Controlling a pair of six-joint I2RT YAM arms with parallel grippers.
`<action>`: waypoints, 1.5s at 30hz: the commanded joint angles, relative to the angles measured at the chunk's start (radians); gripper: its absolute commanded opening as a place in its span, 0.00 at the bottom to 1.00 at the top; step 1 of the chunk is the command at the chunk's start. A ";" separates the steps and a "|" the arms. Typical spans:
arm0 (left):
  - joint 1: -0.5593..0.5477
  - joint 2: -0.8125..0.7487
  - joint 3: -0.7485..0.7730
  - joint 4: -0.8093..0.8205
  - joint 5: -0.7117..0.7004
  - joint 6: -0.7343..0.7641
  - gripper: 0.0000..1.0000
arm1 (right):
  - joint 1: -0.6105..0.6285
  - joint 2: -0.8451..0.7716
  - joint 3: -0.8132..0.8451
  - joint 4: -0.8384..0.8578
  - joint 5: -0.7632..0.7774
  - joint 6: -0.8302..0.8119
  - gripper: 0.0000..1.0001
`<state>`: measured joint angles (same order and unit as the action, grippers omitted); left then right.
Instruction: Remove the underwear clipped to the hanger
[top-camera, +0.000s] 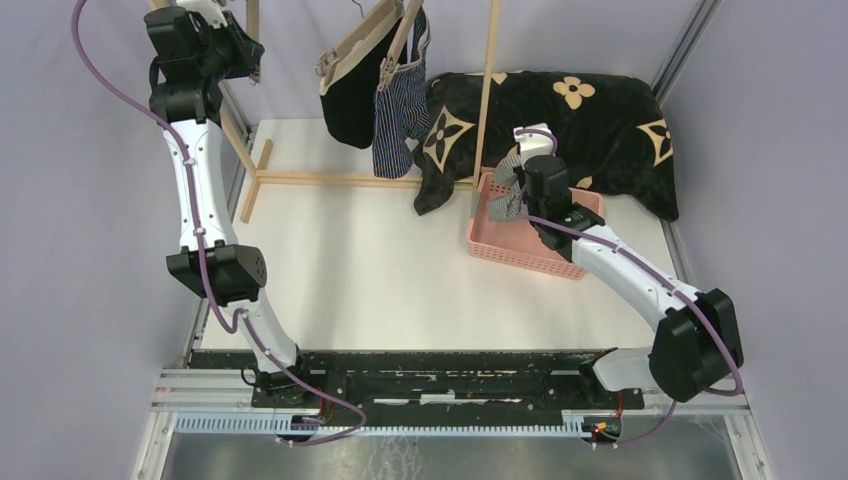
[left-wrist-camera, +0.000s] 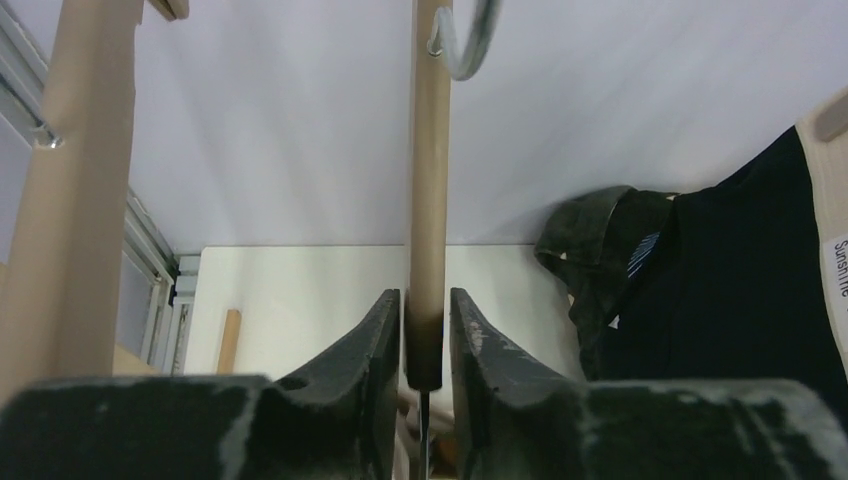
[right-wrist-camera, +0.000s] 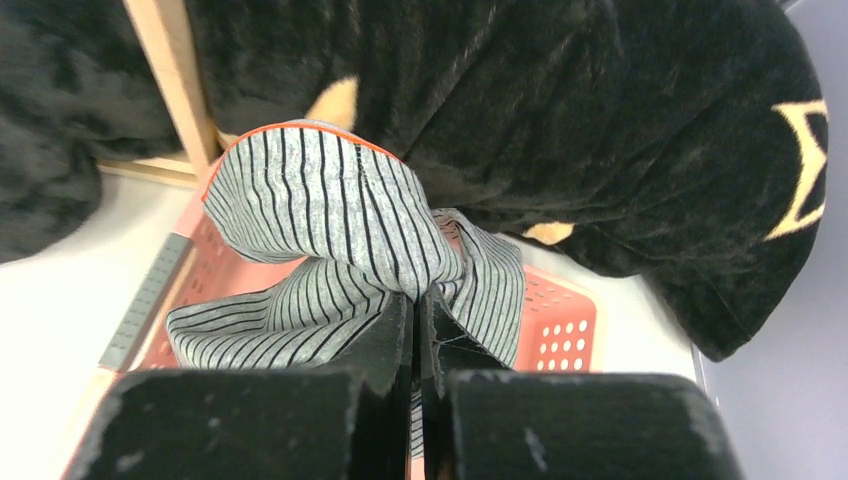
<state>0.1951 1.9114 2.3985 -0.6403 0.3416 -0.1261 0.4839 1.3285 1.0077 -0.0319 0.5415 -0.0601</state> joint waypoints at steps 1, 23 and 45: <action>0.006 -0.074 -0.023 0.058 -0.006 -0.031 0.34 | -0.042 0.051 0.004 0.050 0.039 0.045 0.00; 0.006 -0.215 -0.121 0.102 0.023 -0.029 0.99 | -0.131 0.198 0.025 -0.033 -0.094 0.138 0.01; -0.064 -0.459 -0.286 0.284 0.152 -0.130 0.99 | -0.133 0.095 0.029 -0.060 -0.129 0.162 0.85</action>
<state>0.1841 1.4548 2.1189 -0.4397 0.4206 -0.1905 0.3511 1.4906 1.0176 -0.1246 0.4179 0.0925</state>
